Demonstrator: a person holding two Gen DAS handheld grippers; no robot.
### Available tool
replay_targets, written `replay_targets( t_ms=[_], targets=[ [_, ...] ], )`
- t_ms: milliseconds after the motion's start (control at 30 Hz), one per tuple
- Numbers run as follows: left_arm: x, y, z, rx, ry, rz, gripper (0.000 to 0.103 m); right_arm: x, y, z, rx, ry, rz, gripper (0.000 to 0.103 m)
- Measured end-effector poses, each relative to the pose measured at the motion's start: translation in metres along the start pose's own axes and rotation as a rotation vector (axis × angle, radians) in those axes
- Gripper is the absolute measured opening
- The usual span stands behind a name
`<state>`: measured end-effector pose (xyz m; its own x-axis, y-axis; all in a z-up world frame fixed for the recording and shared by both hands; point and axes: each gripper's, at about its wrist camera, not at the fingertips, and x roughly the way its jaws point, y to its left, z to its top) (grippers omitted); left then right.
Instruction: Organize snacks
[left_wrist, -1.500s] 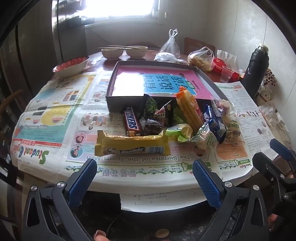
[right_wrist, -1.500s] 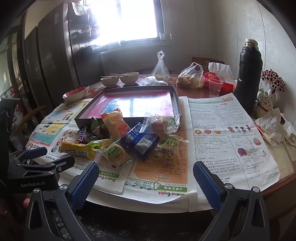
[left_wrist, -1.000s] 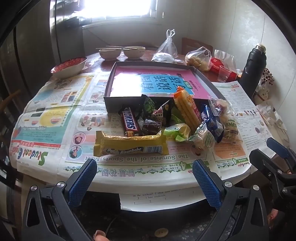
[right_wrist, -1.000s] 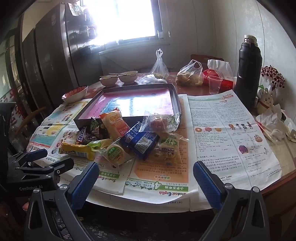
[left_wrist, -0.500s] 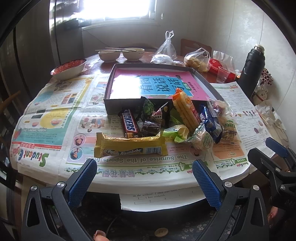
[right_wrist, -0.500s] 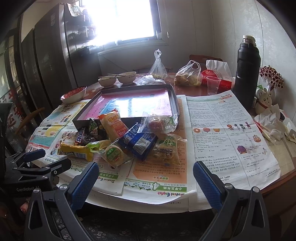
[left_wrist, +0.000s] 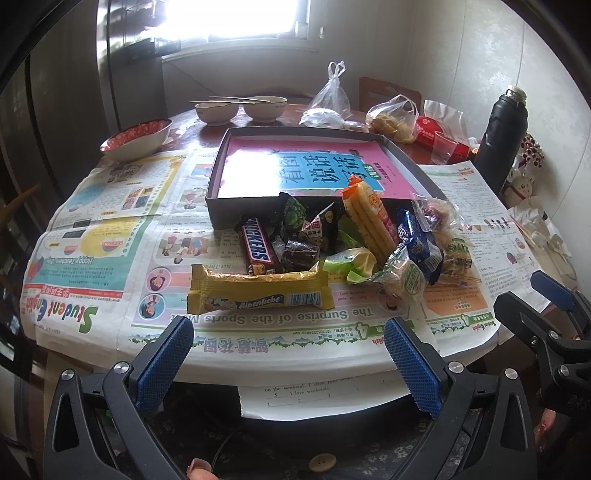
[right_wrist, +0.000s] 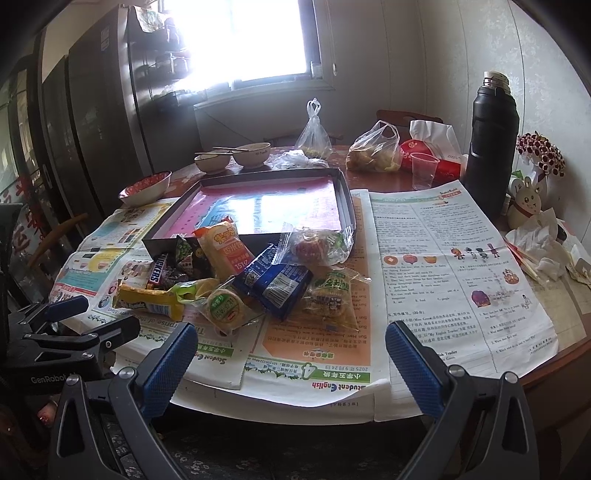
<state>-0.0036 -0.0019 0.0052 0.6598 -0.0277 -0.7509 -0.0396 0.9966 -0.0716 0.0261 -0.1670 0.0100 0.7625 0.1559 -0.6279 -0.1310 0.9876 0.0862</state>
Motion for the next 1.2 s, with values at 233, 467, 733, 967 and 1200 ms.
replay_targets(
  t_ms=[233, 467, 733, 967, 1200],
  targets=[
    [0.000, 0.000, 0.000, -0.001, -0.002, -0.001, 0.103, 0.000, -0.001, -0.001, 0.005, 0.001, -0.002, 0.103],
    [0.000, 0.000, 0.000, -0.001, -0.001, -0.002, 0.103, 0.001, -0.001, -0.001, 0.005, 0.002, -0.004, 0.103],
    [0.002, 0.001, 0.002, -0.001, 0.002, -0.014, 0.103, 0.003, -0.004, 0.001, 0.008, 0.001, -0.010, 0.103],
    [0.008, 0.010, 0.002, -0.025, 0.021, -0.023, 0.103, 0.012, -0.007, 0.002, 0.023, 0.023, -0.005, 0.103],
    [0.018, 0.028, 0.003, -0.086, 0.053, -0.018, 0.103, 0.016, -0.008, 0.003, 0.022, 0.029, 0.001, 0.103]
  ],
)
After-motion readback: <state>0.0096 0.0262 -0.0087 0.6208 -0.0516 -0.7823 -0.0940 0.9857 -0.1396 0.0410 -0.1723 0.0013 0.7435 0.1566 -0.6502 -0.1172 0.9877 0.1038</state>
